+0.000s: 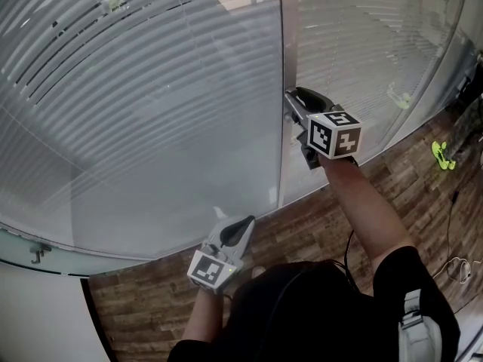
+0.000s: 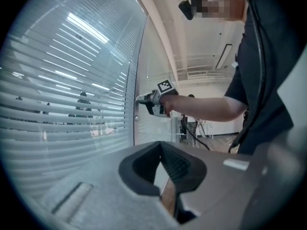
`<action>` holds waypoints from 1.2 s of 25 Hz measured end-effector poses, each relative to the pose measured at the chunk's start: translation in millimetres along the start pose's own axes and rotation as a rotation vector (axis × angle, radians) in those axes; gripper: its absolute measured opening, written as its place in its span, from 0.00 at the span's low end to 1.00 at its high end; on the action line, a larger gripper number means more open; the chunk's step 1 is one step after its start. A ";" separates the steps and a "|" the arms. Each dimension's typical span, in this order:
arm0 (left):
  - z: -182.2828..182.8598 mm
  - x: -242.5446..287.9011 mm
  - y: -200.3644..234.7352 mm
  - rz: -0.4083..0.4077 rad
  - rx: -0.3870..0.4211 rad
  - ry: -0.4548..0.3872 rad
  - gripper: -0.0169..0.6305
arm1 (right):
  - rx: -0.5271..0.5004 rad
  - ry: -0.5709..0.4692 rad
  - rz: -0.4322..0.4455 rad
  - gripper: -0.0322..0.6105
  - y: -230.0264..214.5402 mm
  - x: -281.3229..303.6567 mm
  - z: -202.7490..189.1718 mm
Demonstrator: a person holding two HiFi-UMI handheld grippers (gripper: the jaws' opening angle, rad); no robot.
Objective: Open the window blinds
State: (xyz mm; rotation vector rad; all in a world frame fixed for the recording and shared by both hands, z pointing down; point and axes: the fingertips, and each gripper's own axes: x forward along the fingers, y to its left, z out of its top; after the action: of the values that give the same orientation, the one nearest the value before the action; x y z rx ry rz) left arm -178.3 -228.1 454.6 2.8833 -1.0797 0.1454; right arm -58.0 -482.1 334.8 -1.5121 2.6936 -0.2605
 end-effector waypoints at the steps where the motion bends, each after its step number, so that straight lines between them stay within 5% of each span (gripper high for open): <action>1: 0.2 -0.2 0.0 0.001 -0.001 -0.001 0.03 | 0.000 0.000 0.000 0.26 -0.1 0.0 -0.2; 15: 3.2 1.6 -6.1 -0.016 0.010 -0.002 0.03 | -0.133 0.029 -0.003 0.26 0.2 2.3 -3.2; 17: 3.0 1.2 -6.2 -0.013 0.009 -0.002 0.03 | -0.196 0.044 0.009 0.36 0.9 1.0 -5.0; 19: 2.1 0.9 -6.6 -0.012 0.005 0.002 0.03 | -0.324 0.064 0.000 0.45 0.2 -3.5 -7.3; 24: -3.8 3.4 -6.2 -0.018 0.012 -0.006 0.03 | -0.729 0.112 -0.036 0.45 13.4 -12.7 -1.3; 30: -8.0 7.2 -6.2 -0.018 0.015 -0.029 0.03 | -1.370 0.205 -0.079 0.44 22.8 -9.0 -11.5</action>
State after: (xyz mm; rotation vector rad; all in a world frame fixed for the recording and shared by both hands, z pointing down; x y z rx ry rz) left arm -169.4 -227.4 463.2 2.9171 -1.0613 0.1115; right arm -73.9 -461.3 341.9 -1.7406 2.9798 1.8478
